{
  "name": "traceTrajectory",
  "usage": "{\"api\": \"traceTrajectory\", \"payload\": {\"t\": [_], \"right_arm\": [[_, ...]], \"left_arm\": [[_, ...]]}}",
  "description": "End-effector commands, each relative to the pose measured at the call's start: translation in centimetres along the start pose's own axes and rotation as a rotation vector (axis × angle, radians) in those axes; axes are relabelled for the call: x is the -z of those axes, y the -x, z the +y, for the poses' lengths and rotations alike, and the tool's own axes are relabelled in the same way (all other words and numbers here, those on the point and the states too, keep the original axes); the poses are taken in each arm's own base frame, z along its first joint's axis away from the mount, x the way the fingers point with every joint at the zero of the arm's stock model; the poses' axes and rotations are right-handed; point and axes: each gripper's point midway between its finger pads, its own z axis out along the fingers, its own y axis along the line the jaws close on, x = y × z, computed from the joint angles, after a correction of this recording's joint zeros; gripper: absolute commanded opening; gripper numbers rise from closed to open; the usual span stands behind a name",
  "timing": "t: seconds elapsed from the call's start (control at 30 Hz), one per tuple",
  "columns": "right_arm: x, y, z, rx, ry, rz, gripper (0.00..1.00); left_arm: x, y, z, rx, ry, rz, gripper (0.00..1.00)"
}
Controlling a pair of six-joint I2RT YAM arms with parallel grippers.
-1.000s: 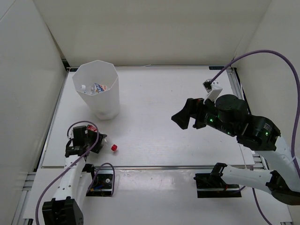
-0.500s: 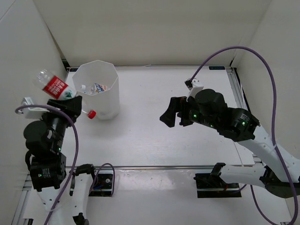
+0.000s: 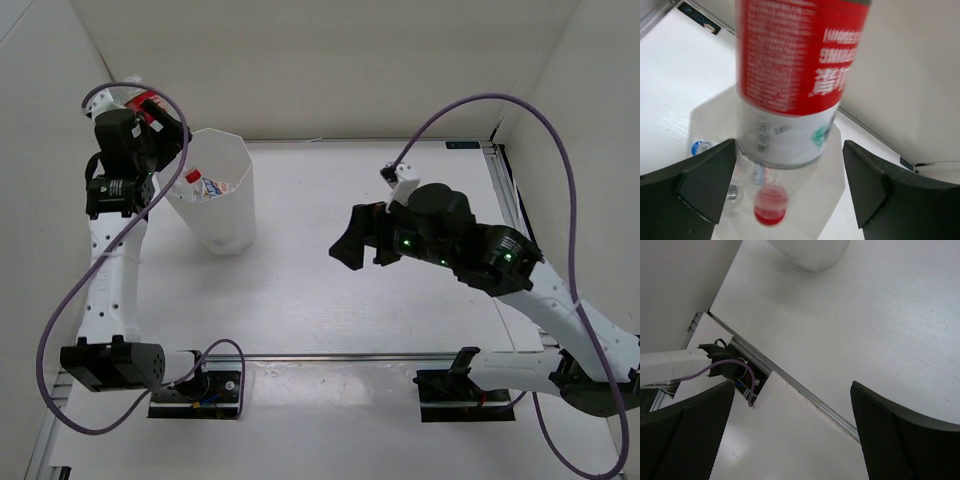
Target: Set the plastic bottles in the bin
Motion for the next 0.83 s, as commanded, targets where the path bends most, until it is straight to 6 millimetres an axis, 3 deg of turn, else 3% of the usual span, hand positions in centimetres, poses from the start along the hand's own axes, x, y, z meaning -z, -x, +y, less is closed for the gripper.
{"api": "traceTrajectory", "payload": {"t": [0.0,0.03,0.1,0.17,0.2,0.3,0.37,0.4,0.5,0.6,0.7,0.8], "right_arm": [[3.7,2.6,0.5,-0.007,0.037,-0.149,1.0],[4.0,2.3,0.0,-0.017,0.02,-0.148,1.0],[5.2,1.8,-0.9,-0.064,-0.014,-0.158,1.0],[5.6,1.1,-2.7,-0.103,-0.092,-0.169,1.0],[6.1,0.4,-3.7,-0.12,-0.127,-0.159,1.0],[6.6,-1.6,-7.0,-0.202,-0.295,-0.131,1.0],[6.9,-2.6,-9.0,-0.34,-0.436,-0.117,1.0],[7.5,-4.0,-10.5,-0.345,-0.528,-0.063,1.0],[6.9,-4.8,-11.2,-0.331,-0.615,0.016,1.0],[5.6,-4.5,-10.8,-0.307,-0.638,0.063,1.0],[5.3,-2.8,-9.7,-0.303,-0.648,0.074,1.0],[4.7,-1.6,-9.3,-0.29,-0.652,0.056,1.0]], "left_arm": [[1.3,2.6,-2.8,-0.057,-0.035,-0.094,1.0],[1.7,2.6,-3.1,-0.059,-0.04,-0.102,1.0],[4.7,4.5,-3.6,-0.045,-0.058,-0.176,1.0],[7.3,4.8,-4.3,-0.06,-0.106,-0.204,1.0],[10.0,5.4,-4.1,-0.069,-0.131,-0.243,1.0],[15.1,4.1,-2.4,-0.148,-0.169,-0.262,1.0],[16.9,1.6,0.1,-0.188,-0.124,-0.196,1.0],[18.6,0.6,1.4,-0.199,-0.117,-0.186,1.0],[20.8,-3.3,5.3,-0.209,-0.049,-0.099,1.0],[22.6,-5.0,8.3,-0.208,0.025,-0.084,1.0],[23.2,-5.6,10.3,-0.215,0.098,-0.089,1.0],[21.8,-6.7,12.1,-0.224,0.168,-0.09,1.0]]}}
